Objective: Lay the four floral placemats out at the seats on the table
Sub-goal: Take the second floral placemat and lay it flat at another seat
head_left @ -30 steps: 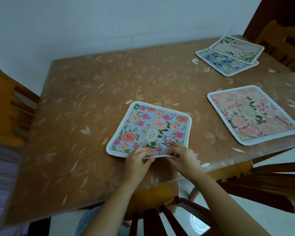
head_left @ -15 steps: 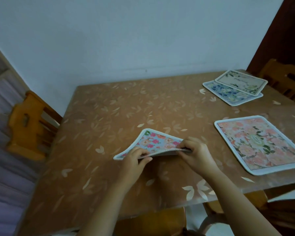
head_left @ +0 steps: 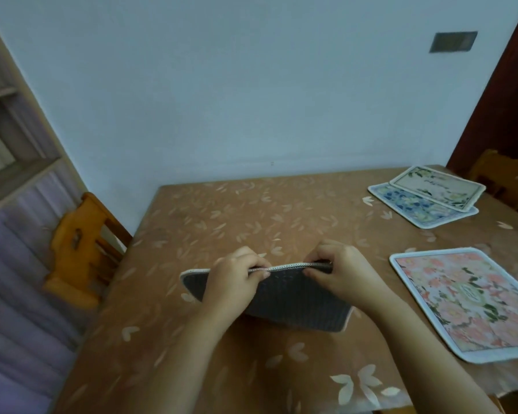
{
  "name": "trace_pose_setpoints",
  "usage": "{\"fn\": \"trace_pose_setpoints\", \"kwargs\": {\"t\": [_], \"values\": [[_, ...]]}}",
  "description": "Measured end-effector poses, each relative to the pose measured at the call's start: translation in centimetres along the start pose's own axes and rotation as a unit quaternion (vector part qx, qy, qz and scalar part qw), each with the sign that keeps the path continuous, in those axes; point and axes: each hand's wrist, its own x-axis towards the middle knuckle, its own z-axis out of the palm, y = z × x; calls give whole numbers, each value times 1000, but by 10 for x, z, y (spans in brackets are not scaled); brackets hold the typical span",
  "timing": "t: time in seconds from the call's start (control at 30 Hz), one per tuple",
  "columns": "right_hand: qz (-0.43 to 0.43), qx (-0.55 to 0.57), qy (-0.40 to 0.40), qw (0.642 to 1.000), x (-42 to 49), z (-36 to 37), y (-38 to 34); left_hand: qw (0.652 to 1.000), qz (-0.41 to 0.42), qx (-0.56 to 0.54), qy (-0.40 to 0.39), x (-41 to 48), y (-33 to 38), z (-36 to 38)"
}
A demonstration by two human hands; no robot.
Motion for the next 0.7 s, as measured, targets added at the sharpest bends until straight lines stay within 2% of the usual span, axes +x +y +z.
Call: {"fn": "trace_pose_setpoints", "kwargs": {"t": [0.23, 0.43, 0.57, 0.7], "values": [[9, 73, -62, 995, 9, -5, -6, 997, -43, -6, -66, -4, 17, -20], [-4, 78, -13, 997, 29, 8, 7, 985, -148, 0, -94, 8, 0, -38], [-8, 84, 58, 995, 56, 14, 10, 989, -145, 14, -17, 32, -5, -37], [-40, 80, 194, 977, 82, 16, 7, 992, -10, 69, 102, 54, -9, -35]]}}
